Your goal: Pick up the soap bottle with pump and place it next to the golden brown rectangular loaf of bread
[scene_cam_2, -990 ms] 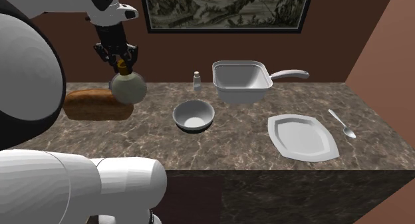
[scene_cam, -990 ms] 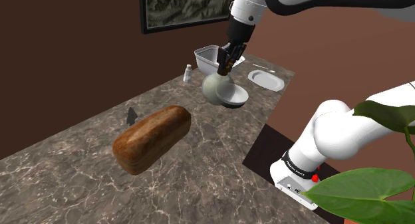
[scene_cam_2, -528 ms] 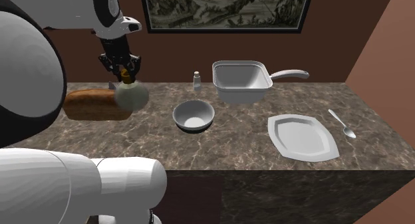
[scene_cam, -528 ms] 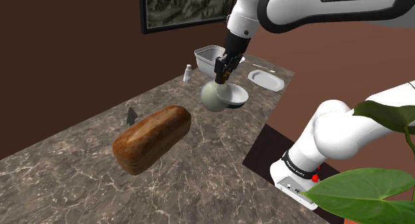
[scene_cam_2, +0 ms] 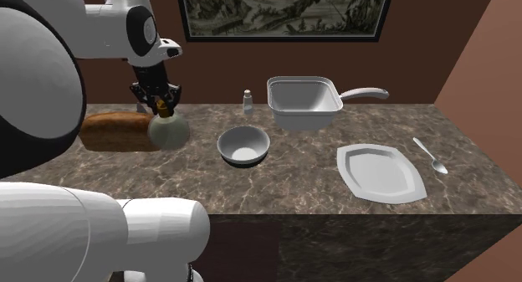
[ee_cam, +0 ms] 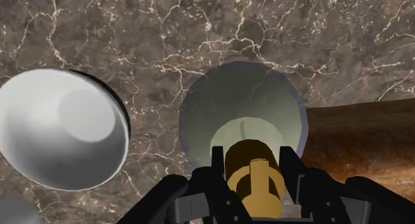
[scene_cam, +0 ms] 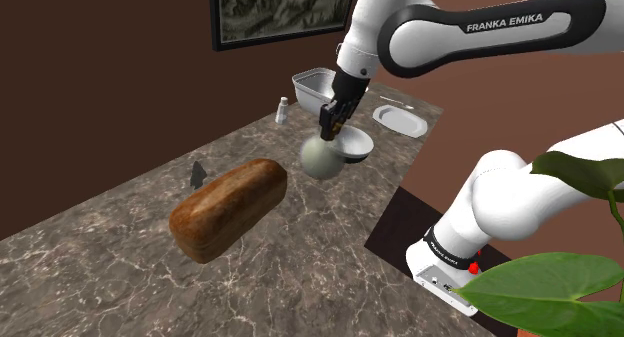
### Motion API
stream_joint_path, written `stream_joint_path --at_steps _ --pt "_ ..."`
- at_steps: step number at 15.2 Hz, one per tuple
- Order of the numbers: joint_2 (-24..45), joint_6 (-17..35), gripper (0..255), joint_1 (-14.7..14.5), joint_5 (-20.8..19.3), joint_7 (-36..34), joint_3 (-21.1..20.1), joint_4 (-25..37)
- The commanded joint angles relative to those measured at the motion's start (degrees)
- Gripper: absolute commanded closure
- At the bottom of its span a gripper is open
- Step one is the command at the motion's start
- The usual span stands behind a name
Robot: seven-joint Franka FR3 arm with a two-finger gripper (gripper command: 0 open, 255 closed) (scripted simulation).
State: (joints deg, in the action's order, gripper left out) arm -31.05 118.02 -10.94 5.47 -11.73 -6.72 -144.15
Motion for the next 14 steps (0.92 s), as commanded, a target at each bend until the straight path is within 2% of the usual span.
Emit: stream_joint_path --at_steps 1,14 --pt "0.5 1.7 255 -0.1 0.1 -0.1 -0.2 -1.1" --pt "4.8 12.7 255 -0.2 0.6 0.2 -0.8 -7.8"
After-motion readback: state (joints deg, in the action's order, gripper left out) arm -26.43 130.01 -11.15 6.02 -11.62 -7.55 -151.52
